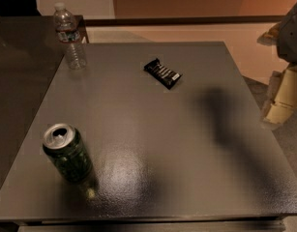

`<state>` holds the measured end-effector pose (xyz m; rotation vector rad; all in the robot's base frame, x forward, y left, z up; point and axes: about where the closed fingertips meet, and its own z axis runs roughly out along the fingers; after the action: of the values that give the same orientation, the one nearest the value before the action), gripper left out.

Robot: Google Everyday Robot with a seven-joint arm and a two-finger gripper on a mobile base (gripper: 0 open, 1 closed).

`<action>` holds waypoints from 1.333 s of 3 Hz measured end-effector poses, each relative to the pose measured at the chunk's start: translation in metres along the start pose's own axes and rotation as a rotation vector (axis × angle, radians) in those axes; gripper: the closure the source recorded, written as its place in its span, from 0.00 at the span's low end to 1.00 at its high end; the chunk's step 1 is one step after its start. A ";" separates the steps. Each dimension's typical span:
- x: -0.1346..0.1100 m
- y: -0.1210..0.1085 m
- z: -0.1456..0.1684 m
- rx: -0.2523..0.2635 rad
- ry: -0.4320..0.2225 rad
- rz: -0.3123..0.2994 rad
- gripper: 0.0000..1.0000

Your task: Pick green can

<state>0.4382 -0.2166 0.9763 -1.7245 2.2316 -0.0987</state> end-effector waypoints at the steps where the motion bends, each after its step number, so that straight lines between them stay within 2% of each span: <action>1: 0.000 0.000 0.000 0.000 0.000 0.000 0.00; 2: -0.004 0.004 -0.002 -0.007 -0.012 -0.025 0.00; 3: -0.025 0.019 0.008 -0.038 -0.068 -0.060 0.00; 4: -0.062 0.036 0.032 -0.082 -0.136 -0.102 0.00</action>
Offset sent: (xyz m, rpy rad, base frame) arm -0.0091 0.0093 -0.0028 0.0137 0.0252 0.0727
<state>0.4273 -0.1435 0.9501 -1.8300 2.0778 0.0861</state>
